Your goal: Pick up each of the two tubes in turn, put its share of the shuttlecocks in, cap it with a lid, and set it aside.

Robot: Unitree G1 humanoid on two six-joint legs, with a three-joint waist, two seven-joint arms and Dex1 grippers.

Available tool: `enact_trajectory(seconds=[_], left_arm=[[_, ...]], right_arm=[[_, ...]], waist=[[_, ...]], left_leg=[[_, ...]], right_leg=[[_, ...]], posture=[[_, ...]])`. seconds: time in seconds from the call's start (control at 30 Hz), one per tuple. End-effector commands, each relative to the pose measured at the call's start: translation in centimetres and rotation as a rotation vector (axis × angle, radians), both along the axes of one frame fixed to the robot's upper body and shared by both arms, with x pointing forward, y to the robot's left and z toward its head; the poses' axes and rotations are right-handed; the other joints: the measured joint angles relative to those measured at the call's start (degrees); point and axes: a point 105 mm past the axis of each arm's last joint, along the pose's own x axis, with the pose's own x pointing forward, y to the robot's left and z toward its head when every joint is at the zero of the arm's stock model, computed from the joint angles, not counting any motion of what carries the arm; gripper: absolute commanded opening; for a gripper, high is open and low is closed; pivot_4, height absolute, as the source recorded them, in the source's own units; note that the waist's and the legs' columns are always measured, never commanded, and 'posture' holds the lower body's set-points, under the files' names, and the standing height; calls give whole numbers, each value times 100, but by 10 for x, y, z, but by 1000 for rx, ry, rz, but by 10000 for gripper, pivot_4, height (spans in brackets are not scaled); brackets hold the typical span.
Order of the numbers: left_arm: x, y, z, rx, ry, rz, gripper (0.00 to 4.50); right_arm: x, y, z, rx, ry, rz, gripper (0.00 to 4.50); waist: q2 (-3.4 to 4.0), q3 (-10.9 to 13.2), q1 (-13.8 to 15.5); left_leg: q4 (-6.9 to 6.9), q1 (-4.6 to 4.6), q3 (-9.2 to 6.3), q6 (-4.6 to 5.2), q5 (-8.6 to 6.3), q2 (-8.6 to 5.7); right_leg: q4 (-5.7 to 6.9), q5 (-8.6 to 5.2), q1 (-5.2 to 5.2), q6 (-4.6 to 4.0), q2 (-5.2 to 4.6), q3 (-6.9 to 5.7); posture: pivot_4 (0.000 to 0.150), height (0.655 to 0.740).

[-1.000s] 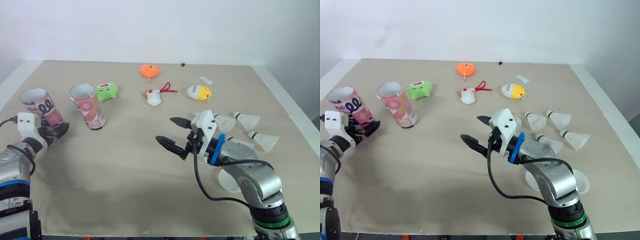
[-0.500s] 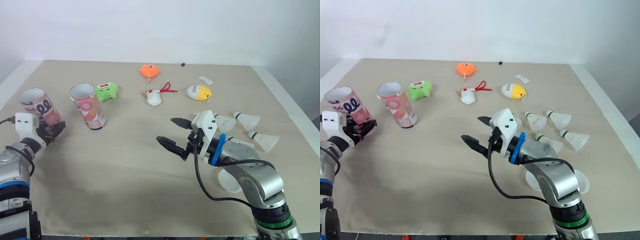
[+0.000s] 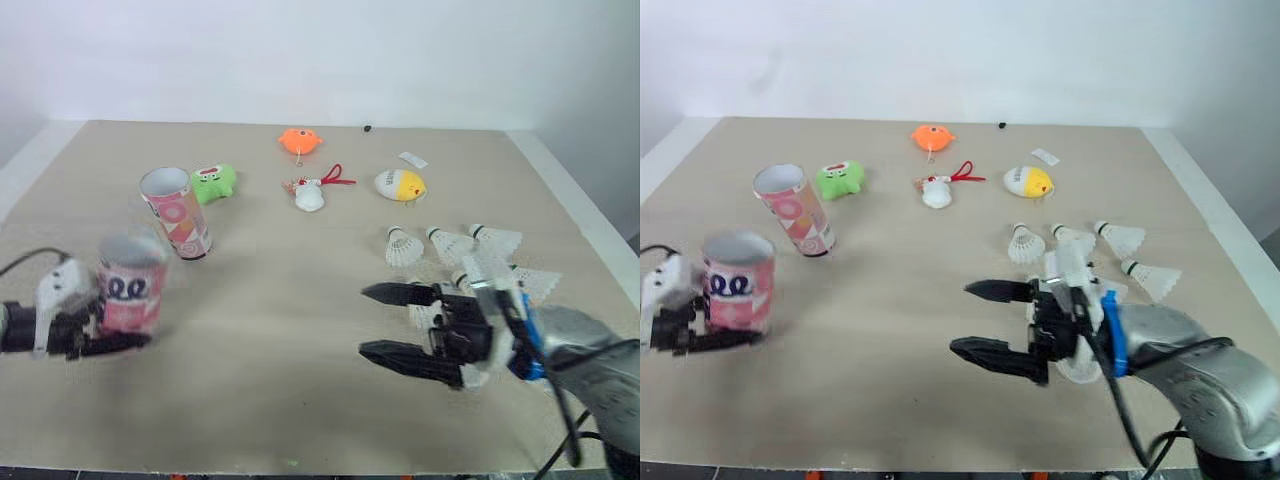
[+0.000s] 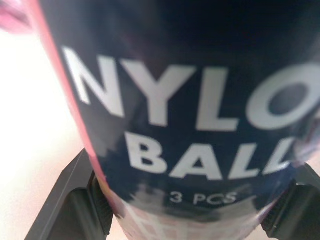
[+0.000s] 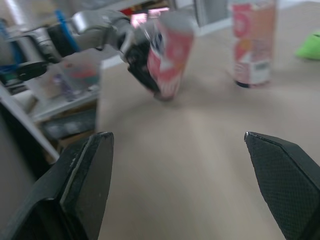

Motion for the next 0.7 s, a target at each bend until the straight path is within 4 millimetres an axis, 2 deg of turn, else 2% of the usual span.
enact_trajectory(seconds=[0.03, 0.17, 0.37, 0.53, 0.63, 0.7], left_arm=[[-2, -17, 2, 96, 49, -138, 31584], [12, -37, 7, 166, 31, -274, 31584], [37, -52, 8, 337, -4, -461, 31584], [59, -56, 17, 490, -52, -564, 31584], [69, -58, 25, 553, -92, -605, 31584], [72, -64, 28, 537, -113, -630, 31584]], right_arm=[[-15, -2, 1, -51, -16, -16, 45000], [-15, -11, -11, -141, -29, -162, 45000], [-20, -12, -46, -194, 37, -422, 45000], [-1, -35, -69, -168, 113, -788, 45000], [1, -36, -79, -185, 124, -872, 45000], [2, -36, -84, -194, 126, -915, 45000]], waist=[[2, 0, 18], [3, 0, 31], [-3, -5, -2], [-2, -10, 4], [1, -8, -2], [-1, -9, -19]], left_leg=[[1, 2, 0, 1, 2, 3], [5, 0, 3, 2, 12, -3], [13, -25, -1, 1, 10, -10], [18, -27, -8, 5, 7, -11], [29, -30, -9, 7, 14, -8], [29, -26, -1, 13, 18, -8]], right_leg=[[0, -3, 4, -5, -1, -8], [0, 4, 8, 0, -8, -10], [-1, 9, -1, 41, 13, 15], [1, 7, 3, 48, 19, 16], [1, 12, 0, 24, 26, 22], [1, 17, 1, 27, 27, 35]], posture=[[1500, 7323], [1500, 7323], [1500, 7323], [1500, 7323], [1500, 7323], [1500, 7323]])
